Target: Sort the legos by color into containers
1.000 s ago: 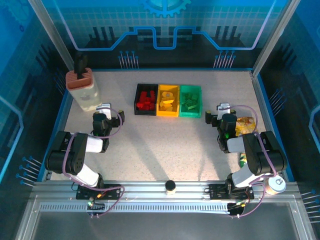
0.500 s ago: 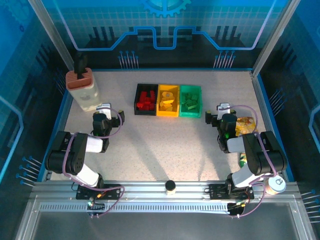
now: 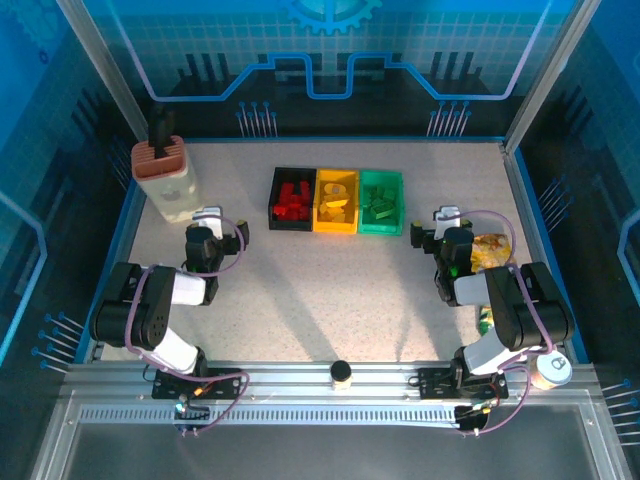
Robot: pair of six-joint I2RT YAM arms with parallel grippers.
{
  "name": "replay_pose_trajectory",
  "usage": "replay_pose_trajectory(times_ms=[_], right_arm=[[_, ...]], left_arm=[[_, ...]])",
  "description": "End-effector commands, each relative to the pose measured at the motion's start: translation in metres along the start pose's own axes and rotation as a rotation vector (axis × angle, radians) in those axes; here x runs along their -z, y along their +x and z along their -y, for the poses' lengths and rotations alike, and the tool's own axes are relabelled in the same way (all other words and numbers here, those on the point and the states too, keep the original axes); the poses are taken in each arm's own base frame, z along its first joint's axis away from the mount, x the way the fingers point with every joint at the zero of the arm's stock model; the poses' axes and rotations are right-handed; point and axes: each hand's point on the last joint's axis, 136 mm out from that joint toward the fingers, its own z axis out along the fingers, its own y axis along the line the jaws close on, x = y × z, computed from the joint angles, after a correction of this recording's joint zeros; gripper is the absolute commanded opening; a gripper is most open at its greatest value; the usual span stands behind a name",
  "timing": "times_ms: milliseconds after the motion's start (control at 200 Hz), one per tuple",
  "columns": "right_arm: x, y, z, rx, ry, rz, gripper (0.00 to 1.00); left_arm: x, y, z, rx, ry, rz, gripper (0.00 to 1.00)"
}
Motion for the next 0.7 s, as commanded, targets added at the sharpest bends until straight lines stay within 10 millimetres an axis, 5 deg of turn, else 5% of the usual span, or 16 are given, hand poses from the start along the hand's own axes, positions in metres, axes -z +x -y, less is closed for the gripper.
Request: replay_pose_trajectory(times_ms=[0, 695], right_arm=[[-0.0013, -0.0082, 0.0006, -0.015, -0.003, 0.018, 1.00], [-0.0017, -0.0084, -0.0012, -0.005, -0.010, 0.016, 1.00]], left_arm=[[-0.0012, -0.0119, -0.0008, 0.017, -0.002, 0.028, 0.99], [-0.0011, -0.0121, -0.0009, 0.016, -0.002, 0.029, 0.99]])
